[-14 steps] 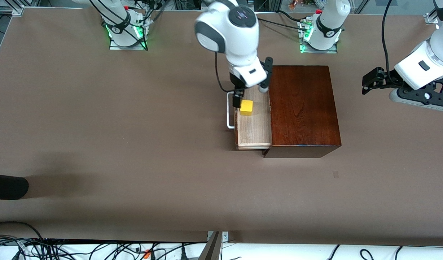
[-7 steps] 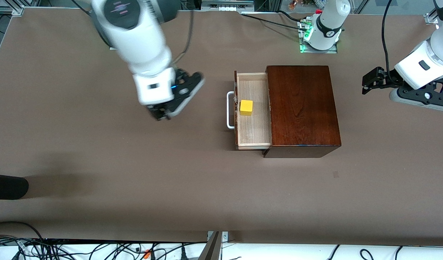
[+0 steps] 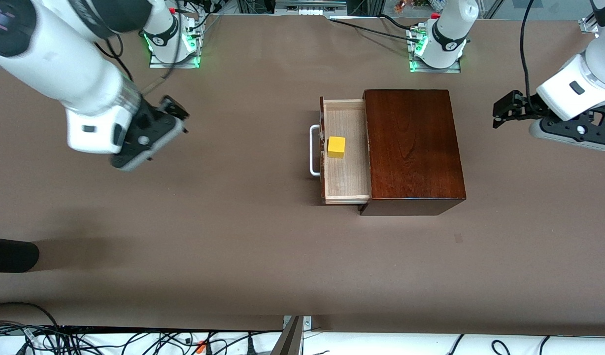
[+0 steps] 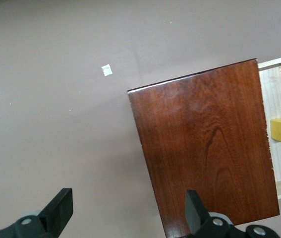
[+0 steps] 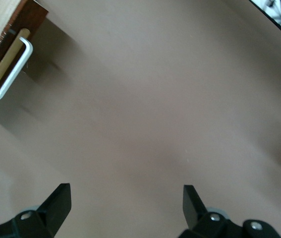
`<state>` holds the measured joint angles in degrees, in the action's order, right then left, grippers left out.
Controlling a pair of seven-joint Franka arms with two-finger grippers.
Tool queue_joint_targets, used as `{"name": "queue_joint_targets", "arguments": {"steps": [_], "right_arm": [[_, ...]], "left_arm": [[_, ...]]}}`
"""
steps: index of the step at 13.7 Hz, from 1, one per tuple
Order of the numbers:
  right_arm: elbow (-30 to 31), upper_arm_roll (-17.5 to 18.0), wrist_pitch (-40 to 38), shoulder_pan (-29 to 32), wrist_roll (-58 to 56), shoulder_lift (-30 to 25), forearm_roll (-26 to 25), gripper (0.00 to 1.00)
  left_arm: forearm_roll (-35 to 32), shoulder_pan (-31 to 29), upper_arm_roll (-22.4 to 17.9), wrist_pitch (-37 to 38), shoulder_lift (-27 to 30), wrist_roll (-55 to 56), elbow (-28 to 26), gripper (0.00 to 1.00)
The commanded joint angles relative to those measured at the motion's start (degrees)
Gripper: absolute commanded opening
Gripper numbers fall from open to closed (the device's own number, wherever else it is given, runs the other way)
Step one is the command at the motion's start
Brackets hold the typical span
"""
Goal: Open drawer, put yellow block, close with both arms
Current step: 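Raise the right gripper away from the drawer back toward rest, then move the left gripper to the drawer handle and lower it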
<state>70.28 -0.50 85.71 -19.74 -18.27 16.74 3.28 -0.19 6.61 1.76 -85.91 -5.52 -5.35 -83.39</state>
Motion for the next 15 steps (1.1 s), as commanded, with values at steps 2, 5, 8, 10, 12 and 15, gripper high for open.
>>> {"name": "queue_joint_targets", "arguments": {"steps": [2, 5, 8, 10, 12, 15], "right_arm": [[13.4, -3.0, 1.5, -0.4, 6.5, -10.6, 0.9, 1.0], [19.8, -4.7, 2.8, -0.4, 11.0, -14.6, 1.0, 1.0], [27.8, -5.3, 6.7, 0.2, 15.0, -19.5, 0.6, 1.0], [27.9, -5.7, 6.4, 3.1, 14.7, -19.6, 0.5, 1.0], [27.5, -5.7, 6.3, 6.6, 13.1, -19.2, 0.5, 1.0], [26.8, -7.0, 6.4, 6.8, 12.5, -18.8, -2.0, 1.0]], "left_arm": [[1.3, 0.2, 5.0, 0.1, 0.0, -0.4, 2.2, 1.0], [1.2, 0.2, 7.8, 0.1, 0.1, -0.1, 2.5, 1.0], [1.3, 0.2, 11.9, 0.2, 0.0, -0.1, 2.4, 1.0], [1.6, 0.4, 14.9, 0.1, -0.6, -0.3, 2.5, 1.0], [3.0, 0.8, 18.3, 0.0, -1.5, -1.0, 2.5, 1.0], [3.5, 4.5, 23.4, -1.7, -5.0, -1.1, 2.7, 1.0]]}}
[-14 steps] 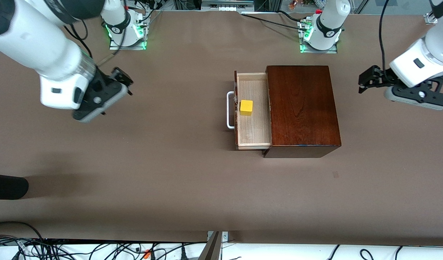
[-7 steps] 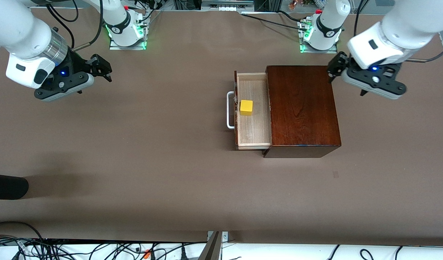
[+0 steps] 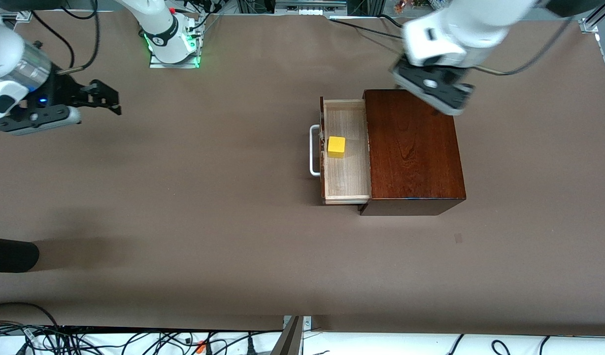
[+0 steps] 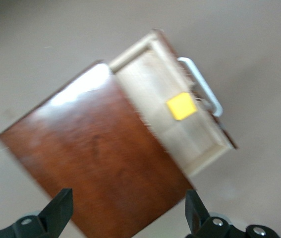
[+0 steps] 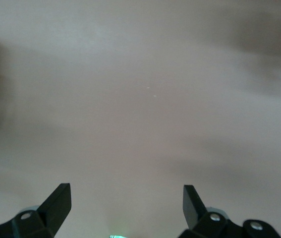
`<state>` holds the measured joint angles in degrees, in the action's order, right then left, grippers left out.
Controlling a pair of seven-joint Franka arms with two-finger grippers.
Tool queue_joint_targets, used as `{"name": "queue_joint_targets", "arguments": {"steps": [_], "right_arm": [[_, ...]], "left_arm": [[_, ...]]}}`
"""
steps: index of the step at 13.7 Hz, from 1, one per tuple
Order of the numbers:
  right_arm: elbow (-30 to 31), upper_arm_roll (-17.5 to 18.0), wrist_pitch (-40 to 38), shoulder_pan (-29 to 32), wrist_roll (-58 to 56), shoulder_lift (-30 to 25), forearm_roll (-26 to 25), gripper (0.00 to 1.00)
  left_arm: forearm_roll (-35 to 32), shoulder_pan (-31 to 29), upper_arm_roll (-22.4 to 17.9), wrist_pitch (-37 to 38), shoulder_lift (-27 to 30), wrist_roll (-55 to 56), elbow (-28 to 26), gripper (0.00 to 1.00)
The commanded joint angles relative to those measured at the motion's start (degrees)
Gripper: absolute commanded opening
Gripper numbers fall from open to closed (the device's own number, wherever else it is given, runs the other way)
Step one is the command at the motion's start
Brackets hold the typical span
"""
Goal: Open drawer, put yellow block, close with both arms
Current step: 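Move the left gripper to the drawer handle and lower it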
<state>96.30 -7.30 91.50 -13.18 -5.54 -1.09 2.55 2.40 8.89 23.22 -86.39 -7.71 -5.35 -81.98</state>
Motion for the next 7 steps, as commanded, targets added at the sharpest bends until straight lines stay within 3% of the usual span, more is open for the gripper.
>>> {"name": "queue_joint_targets", "arguments": {"steps": [1, 3, 7], "right_arm": [[0.7, -0.8, 0.4, 0.3, -0.3, -1.0, -1.4, 1.0], [0.6, -2.5, 0.6, 0.3, -0.3, -1.2, -1.4, 1.0], [0.5, -2.7, 2.4, 0.3, 0.3, -0.9, -2.2, 1.0]], "left_arm": [[0.9, 4.2, 2.0, -2.0, -3.7, -1.2, 1.3, 1.0], [0.8, 8.4, 1.9, -3.2, -6.5, -2.8, 3.2, 1.0], [0.6, 13.7, 2.0, -4.7, -13.0, -15.1, 7.7, 1.0]]}}
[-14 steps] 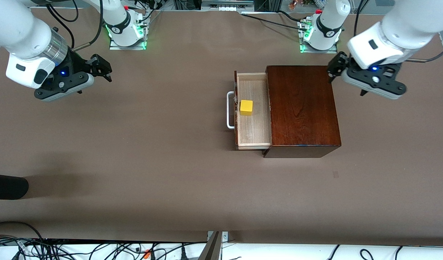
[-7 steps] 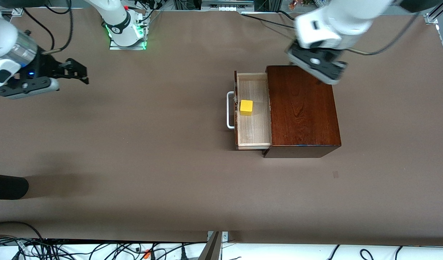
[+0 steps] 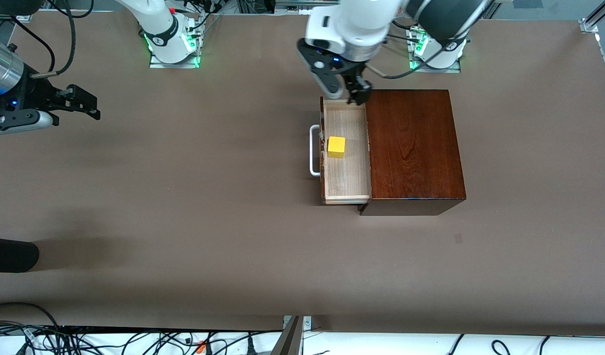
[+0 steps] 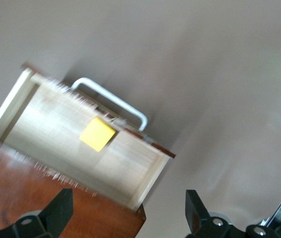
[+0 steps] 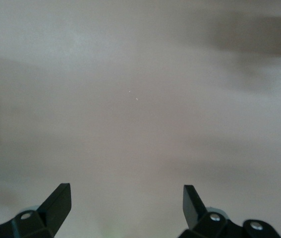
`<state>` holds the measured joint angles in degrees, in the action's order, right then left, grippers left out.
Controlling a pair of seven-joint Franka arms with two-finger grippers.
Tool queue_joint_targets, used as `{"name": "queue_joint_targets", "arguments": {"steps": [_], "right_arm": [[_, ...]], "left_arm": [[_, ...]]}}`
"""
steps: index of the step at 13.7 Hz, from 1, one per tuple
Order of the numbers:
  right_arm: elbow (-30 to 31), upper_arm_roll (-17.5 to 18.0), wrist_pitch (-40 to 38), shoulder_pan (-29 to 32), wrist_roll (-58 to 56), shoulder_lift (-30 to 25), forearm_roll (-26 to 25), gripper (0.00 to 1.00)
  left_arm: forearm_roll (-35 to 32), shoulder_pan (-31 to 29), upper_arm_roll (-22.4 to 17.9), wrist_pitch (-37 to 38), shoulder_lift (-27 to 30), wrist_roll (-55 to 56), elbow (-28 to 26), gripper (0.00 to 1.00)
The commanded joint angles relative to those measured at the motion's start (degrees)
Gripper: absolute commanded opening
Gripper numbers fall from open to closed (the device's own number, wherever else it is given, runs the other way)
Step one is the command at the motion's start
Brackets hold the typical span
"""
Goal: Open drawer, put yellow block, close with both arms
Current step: 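Move the left gripper to the drawer handle and lower it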
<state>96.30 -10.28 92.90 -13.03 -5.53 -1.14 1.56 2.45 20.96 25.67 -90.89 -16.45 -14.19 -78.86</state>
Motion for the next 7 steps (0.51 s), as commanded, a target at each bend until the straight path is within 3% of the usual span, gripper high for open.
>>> {"name": "queue_joint_targets", "arguments": {"steps": [1, 4, 7], "right_arm": [[0.5, 0.4, 1.4, 0.1, 0.4, -0.8, -1.3, 1.0], [-1.8, 0.5, 0.9, 0.0, -0.2, 0.5, -1.5, 1.0], [-2.4, 0.5, 1.1, -0.1, 0.2, 0.8, -1.3, 1.0]], "left_arm": [[0.5, 2.7, -0.5, -1.6, -5.7, -11.1, 5.1, 1.0], [-6.1, 5.7, -0.4, -3.7, -8.6, -23.0, 5.4, 1.0], [-11.4, 7.5, -0.5, -7.2, -12.1, -25.8, 5.3, 1.0]]}}
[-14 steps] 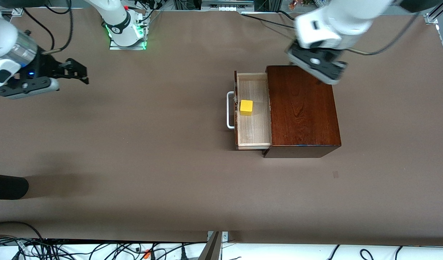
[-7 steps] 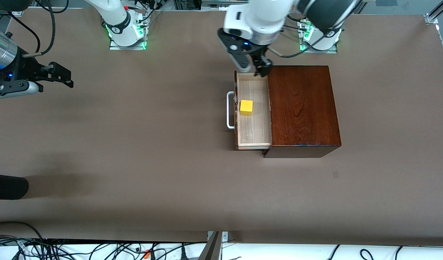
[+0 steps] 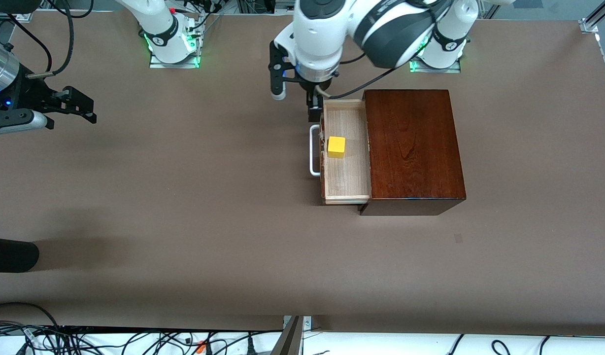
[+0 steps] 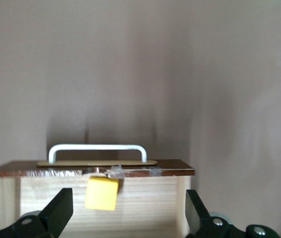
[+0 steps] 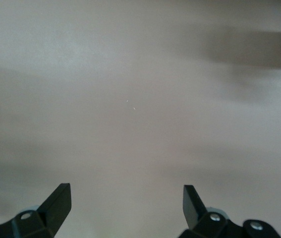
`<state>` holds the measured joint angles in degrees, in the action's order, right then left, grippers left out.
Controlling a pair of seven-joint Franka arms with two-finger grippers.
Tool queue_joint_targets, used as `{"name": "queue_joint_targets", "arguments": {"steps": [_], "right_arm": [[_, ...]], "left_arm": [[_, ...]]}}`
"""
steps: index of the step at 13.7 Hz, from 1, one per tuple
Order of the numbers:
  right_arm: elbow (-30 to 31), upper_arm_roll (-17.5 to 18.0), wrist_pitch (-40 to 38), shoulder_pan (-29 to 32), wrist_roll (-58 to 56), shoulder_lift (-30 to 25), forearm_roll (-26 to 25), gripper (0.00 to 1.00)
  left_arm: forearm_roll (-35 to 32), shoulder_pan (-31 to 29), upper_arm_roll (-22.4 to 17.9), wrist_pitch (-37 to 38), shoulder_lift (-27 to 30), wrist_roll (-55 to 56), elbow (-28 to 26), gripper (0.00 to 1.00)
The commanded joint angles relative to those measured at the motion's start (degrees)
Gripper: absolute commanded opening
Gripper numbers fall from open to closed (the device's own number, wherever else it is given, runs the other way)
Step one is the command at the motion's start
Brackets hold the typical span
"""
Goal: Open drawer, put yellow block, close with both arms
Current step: 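Move the left gripper to the drawer handle and lower it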
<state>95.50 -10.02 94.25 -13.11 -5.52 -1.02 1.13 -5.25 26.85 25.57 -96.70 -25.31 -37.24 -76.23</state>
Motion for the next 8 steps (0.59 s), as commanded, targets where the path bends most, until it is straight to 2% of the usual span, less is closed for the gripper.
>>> {"name": "queue_joint_targets", "arguments": {"steps": [1, 8], "right_arm": [[-1.6, 0.3, -0.3, -0.1, -0.3, 0.7, -1.0, 1.0], [-2.2, 0.2, 2.4, -0.1, 0.6, 1.3, -1.0, 1.0]], "left_arm": [[-4.8, 2.1, -0.4, -2.3, -4.8, -2.8, 2.8, 1.0], [-14.0, 4.4, -0.6, -4.7, -11.9, -2.1, 2.3, 1.0]]}}
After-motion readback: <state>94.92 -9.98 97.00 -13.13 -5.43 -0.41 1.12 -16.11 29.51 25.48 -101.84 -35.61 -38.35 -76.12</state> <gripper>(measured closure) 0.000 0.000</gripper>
